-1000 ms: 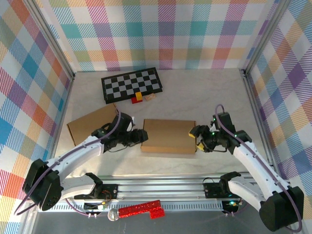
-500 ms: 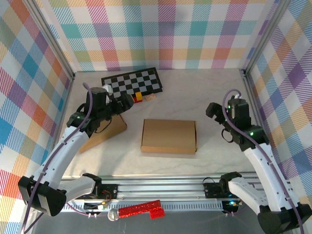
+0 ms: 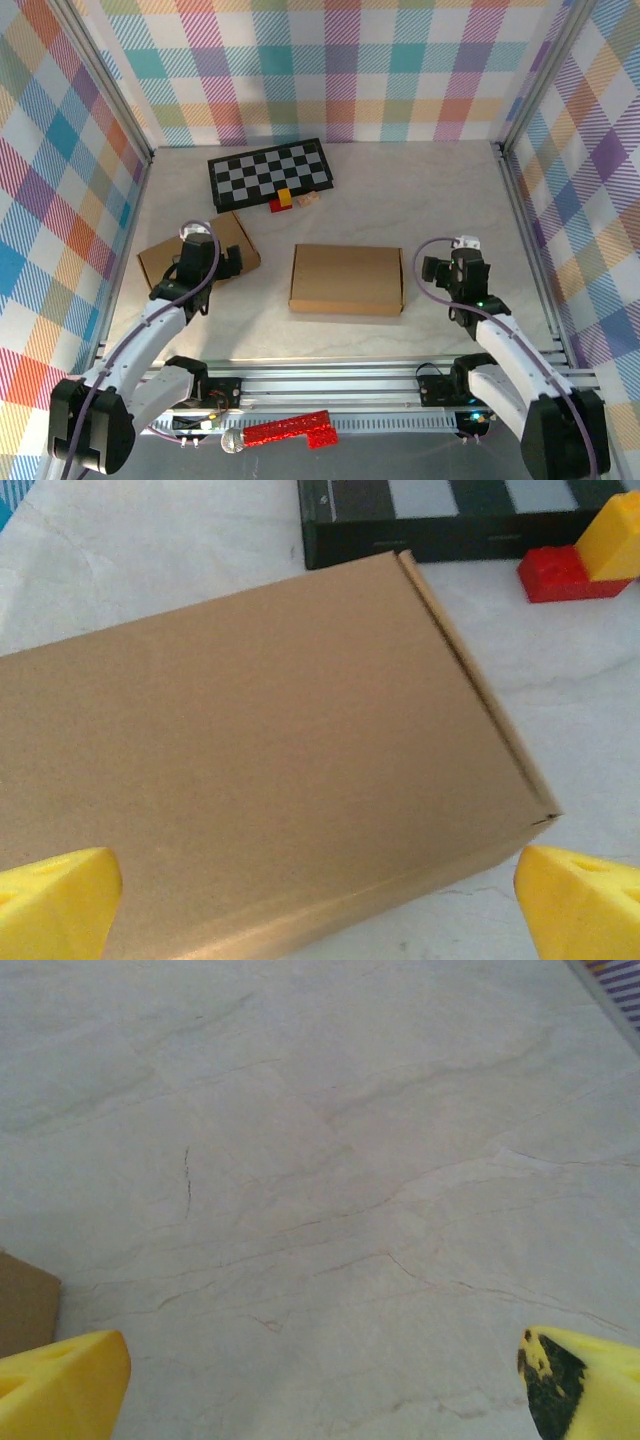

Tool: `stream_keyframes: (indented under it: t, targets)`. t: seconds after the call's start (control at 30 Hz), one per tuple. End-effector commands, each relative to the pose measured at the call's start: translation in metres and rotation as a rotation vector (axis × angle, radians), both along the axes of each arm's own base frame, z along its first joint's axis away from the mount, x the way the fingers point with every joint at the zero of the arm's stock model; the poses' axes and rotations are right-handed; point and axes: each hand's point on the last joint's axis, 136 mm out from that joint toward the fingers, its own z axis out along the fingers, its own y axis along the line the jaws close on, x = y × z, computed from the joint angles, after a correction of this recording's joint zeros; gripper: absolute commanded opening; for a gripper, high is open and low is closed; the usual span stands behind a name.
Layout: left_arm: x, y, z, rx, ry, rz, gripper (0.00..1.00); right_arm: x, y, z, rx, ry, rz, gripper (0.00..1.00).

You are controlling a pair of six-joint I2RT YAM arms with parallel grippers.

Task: Fold the paper box

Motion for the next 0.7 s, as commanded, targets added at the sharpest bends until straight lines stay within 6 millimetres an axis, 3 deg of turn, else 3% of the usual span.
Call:
stream_keyframes:
  t: [0.0,0.17,0.37,0.47,0.67]
  targets:
    - [0.021,0.010,0.014,-0.025,-0.135,0.011,1.00,0.027,0.010,0.011,0.033,-0.126,0.062,0.99]
    - [0.032,0.017,-0.016,-0.055,-0.116,0.013,1.00,0.056,0.017,0.010,0.077,-0.170,0.129,0.99]
    - [0.056,0.019,-0.032,-0.063,-0.170,-0.002,1.00,0.095,0.023,0.011,0.080,-0.191,0.206,0.99]
    - [0.071,0.014,-0.028,-0.073,-0.217,-0.042,1.00,0.102,0.021,0.013,0.044,-0.232,0.235,0.99]
    - [0.090,0.007,-0.024,-0.040,-0.265,-0.120,1.00,0.101,0.006,-0.003,0.066,-0.293,0.176,0.99]
